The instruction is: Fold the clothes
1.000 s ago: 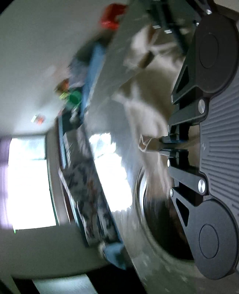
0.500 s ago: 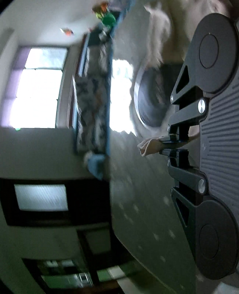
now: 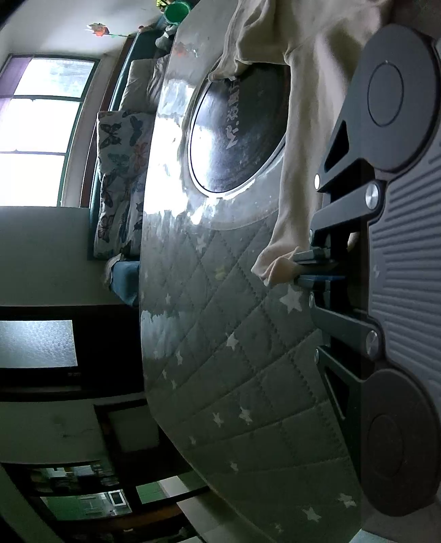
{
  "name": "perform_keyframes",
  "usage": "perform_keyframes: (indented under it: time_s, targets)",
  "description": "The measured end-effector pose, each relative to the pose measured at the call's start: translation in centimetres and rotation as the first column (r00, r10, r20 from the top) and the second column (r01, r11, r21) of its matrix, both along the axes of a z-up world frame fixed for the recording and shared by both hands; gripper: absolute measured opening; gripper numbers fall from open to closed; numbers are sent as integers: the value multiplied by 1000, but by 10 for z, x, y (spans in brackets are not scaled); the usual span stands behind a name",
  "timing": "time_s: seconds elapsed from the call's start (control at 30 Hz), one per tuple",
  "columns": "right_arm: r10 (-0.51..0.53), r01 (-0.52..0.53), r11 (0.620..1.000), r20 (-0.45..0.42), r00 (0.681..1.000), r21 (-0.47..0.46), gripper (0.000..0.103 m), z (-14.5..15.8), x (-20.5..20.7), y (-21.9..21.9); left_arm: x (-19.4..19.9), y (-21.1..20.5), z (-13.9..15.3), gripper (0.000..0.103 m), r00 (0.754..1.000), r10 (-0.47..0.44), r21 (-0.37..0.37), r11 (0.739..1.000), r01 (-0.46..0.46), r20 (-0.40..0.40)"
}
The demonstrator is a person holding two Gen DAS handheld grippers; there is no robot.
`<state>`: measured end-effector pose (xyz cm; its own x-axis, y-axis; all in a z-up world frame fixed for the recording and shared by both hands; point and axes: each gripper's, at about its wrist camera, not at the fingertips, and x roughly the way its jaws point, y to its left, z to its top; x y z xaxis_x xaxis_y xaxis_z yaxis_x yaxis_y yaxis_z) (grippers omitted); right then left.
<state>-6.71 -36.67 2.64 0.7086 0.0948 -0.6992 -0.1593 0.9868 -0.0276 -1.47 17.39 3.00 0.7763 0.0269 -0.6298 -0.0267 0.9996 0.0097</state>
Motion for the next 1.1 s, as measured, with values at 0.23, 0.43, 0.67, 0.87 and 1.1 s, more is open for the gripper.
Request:
perform_keyframes:
  time_s: [0.23,0.43,0.67,0.87,1.1]
  targets:
    - [-58,58,997,15,998,-45,16,-12,13,-1,4,4,-8,7,1000,11,11,1000,-10,-23]
    - [-167,173,984,135,977,-36,5,16,-13,-31,5,4,-9,8,1000,7,16,1000,-6,-24]
    - [-302,302,952,270,914,41,4,56,-60,-75,3,4,-9,8,1000,15,9,1000,-15,-18]
    - [-415,414,909,213,885,53,5,36,-82,-101,2,4,-9,8,1000,14,12,1000,-13,-18]
    - [-500,499,866,107,859,41,12,6,-84,-125,1,4,-8,10,1000,7,21,1000,-6,-25]
